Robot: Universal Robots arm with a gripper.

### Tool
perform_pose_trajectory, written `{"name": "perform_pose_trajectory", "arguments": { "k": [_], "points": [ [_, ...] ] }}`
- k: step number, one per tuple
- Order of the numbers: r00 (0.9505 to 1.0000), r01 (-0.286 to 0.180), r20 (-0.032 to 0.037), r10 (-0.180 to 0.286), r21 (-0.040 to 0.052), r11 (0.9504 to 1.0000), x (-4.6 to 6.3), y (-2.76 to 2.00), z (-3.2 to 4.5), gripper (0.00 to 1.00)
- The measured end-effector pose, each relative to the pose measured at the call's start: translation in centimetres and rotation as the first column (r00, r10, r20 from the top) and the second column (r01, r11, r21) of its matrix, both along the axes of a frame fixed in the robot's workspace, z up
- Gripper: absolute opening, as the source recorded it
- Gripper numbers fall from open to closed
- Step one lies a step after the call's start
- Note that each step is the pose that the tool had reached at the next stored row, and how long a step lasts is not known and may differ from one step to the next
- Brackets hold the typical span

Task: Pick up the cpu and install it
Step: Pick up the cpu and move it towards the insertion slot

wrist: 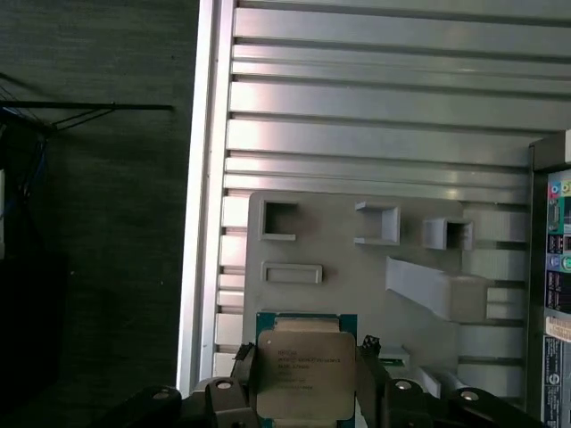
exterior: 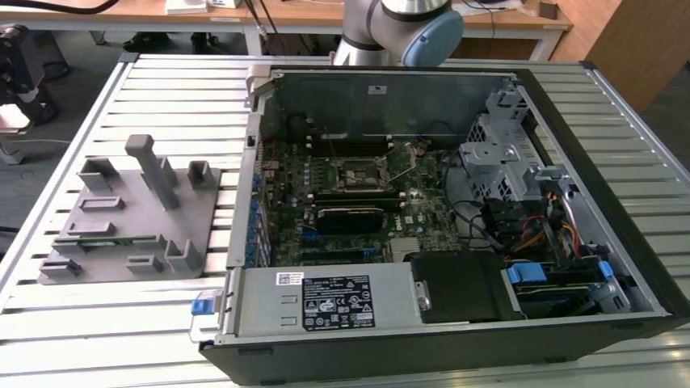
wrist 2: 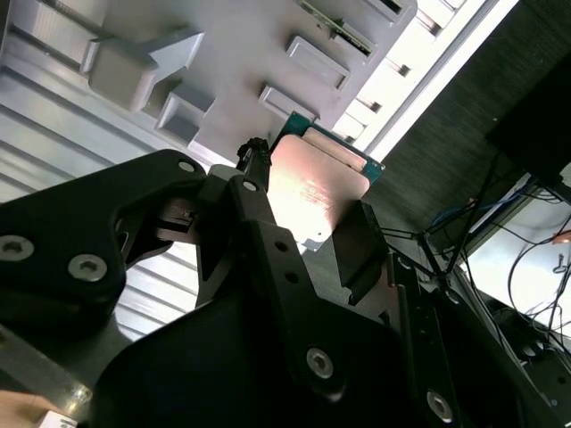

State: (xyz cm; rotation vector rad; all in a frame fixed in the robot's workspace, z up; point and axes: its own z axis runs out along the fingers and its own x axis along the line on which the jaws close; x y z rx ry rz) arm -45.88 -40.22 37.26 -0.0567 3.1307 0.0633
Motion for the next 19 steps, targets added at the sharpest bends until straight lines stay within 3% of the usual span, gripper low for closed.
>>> {"name": "perform_pose_trajectory", "arguments": {
  "k": [19],
  "points": [
    [1.0000,0.000,0.0000,0.000,0.0000,1.0000,2.6,0.00,0.00,0.53]
  ]
}}
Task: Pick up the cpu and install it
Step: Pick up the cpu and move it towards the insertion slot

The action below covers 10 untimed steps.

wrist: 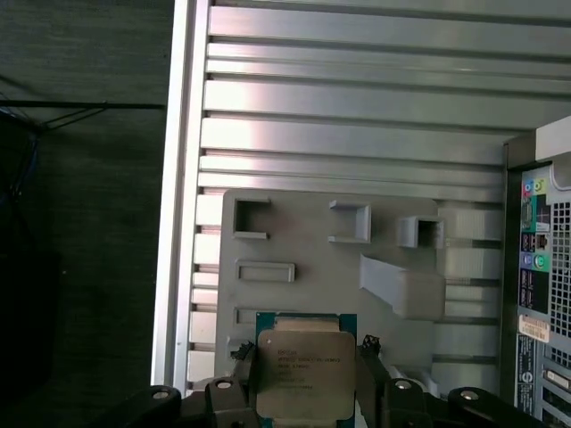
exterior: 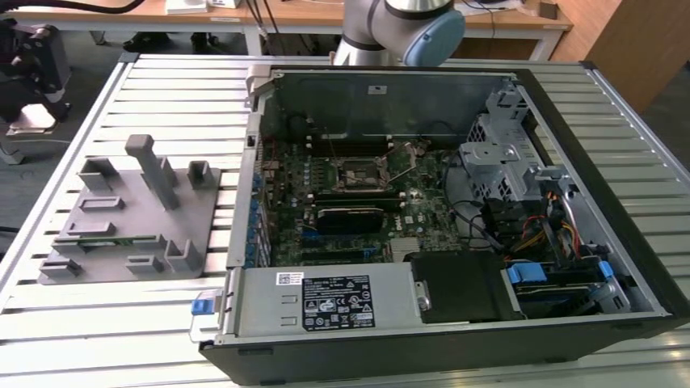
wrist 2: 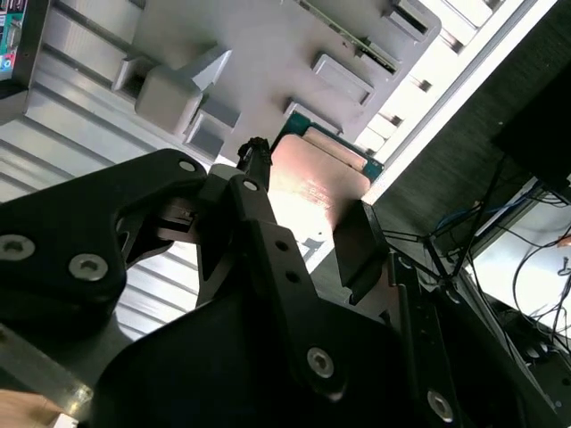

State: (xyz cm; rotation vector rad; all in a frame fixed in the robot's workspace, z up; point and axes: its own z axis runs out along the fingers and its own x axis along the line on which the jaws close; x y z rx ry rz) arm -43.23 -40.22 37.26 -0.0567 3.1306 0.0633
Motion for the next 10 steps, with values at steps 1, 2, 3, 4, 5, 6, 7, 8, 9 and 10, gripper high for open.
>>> {"name": "perform_pose_trajectory", "arguments": {
  "k": [1,2,3,4,5,6,7,8,9,10],
  "points": [
    [1.0000,0.000,0.0000,0.000,0.0000,1.0000,0.2,0.00,0.00,0.53],
    [1.0000,0.000,-0.0001,0.000,0.0000,1.0000,0.4,0.00,0.00,0.53],
    [1.0000,0.000,-0.0001,0.000,0.0000,1.0000,0.5,0.00,0.00,0.53],
    [1.0000,0.000,-0.0001,0.000,0.0000,1.0000,0.7,0.00,0.01,0.53],
    [1.0000,0.000,-0.0001,0.000,-0.0001,1.0000,0.9,0.00,0.01,0.53],
    [1.0000,0.000,-0.0001,0.000,0.0000,1.0000,1.1,0.00,0.01,0.53],
    [1.0000,0.000,0.0000,0.000,0.0000,1.0000,1.3,0.00,0.00,0.53],
    [1.0000,0.000,0.0000,0.000,0.0000,1.0000,1.4,0.00,0.00,0.53],
    [1.0000,0.000,0.0000,0.000,0.0000,1.0000,1.6,0.00,0.00,0.53],
    [1.0000,0.000,-0.0001,0.000,0.0000,1.0000,1.8,0.00,0.00,0.53]
  ]
}}
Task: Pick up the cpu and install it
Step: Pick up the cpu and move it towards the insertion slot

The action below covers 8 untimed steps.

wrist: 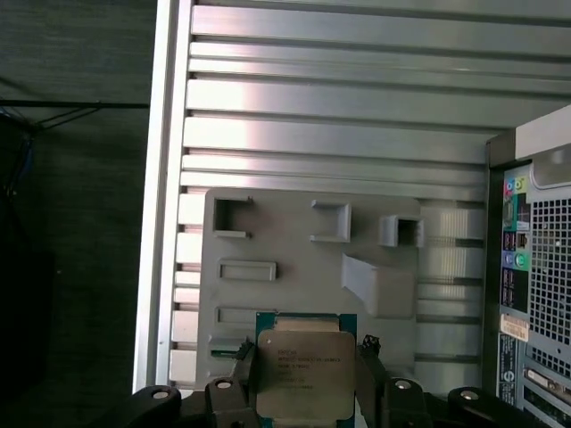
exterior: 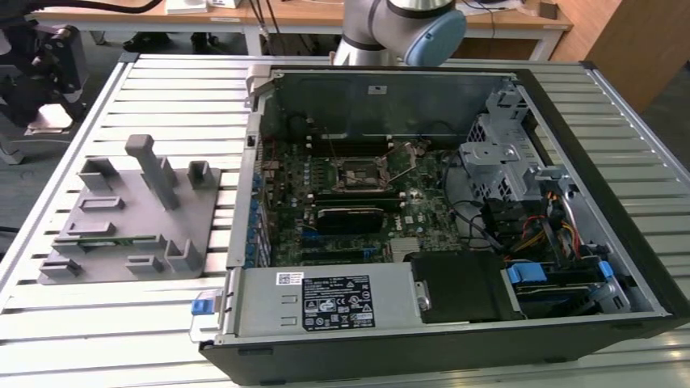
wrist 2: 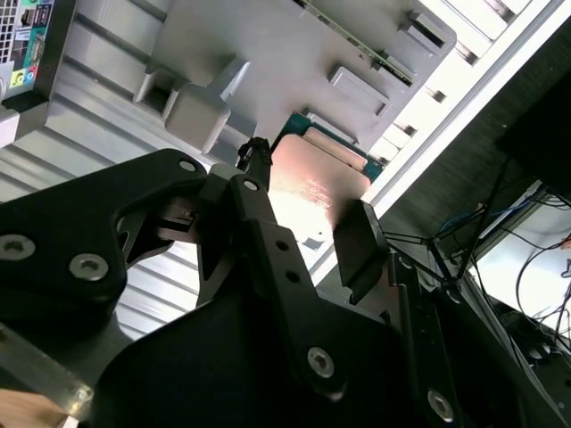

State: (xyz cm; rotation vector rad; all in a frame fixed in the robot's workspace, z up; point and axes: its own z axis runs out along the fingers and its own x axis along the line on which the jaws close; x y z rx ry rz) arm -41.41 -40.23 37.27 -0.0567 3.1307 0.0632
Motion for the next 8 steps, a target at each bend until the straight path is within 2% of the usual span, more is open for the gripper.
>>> {"name": "perform_pose_trajectory", "arguments": {
  "k": [8],
  "points": [
    [1.0000,0.000,0.0000,0.000,0.0000,1.0000,1.6,0.00,0.00,0.53]
  ]
}}
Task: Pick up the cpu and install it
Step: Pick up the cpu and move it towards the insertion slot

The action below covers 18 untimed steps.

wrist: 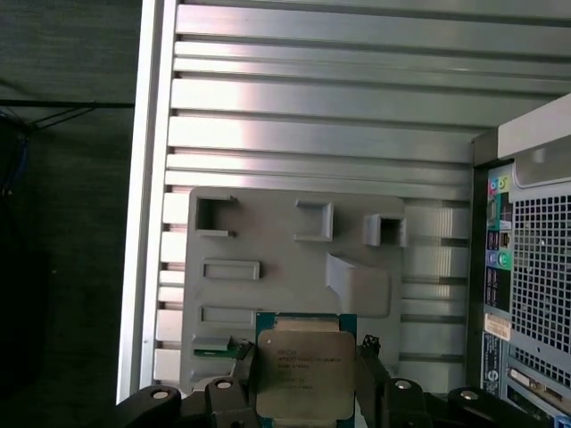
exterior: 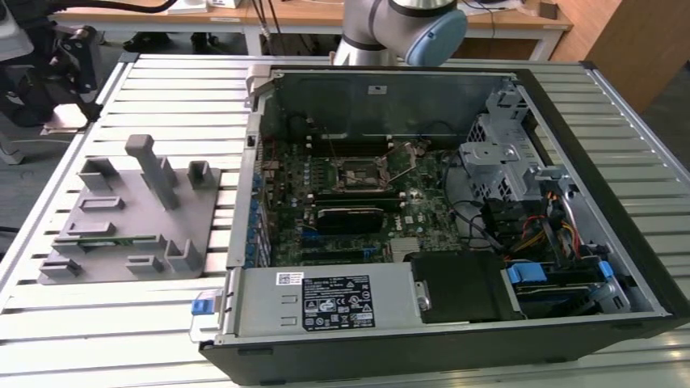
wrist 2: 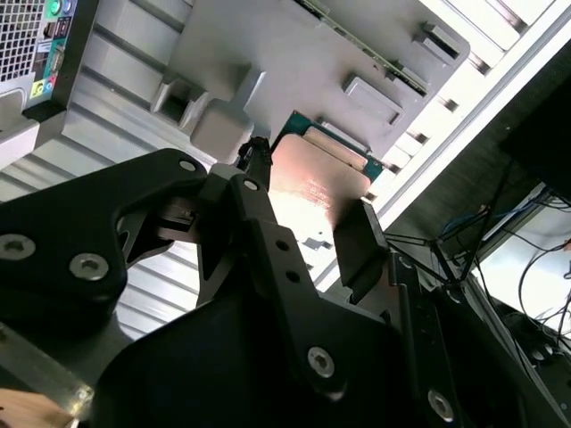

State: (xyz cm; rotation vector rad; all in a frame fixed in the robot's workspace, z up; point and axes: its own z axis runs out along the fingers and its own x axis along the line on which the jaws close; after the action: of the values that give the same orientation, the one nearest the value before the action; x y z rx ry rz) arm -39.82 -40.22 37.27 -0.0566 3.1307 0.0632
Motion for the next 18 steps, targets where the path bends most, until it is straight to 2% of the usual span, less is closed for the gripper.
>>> {"name": "perform_pose_trajectory", "arguments": {
  "k": [18],
  "points": [
    [1.0000,0.000,-0.0001,0.000,0.0000,1.0000,4.0,0.00,0.00,0.53]
  ]
}}
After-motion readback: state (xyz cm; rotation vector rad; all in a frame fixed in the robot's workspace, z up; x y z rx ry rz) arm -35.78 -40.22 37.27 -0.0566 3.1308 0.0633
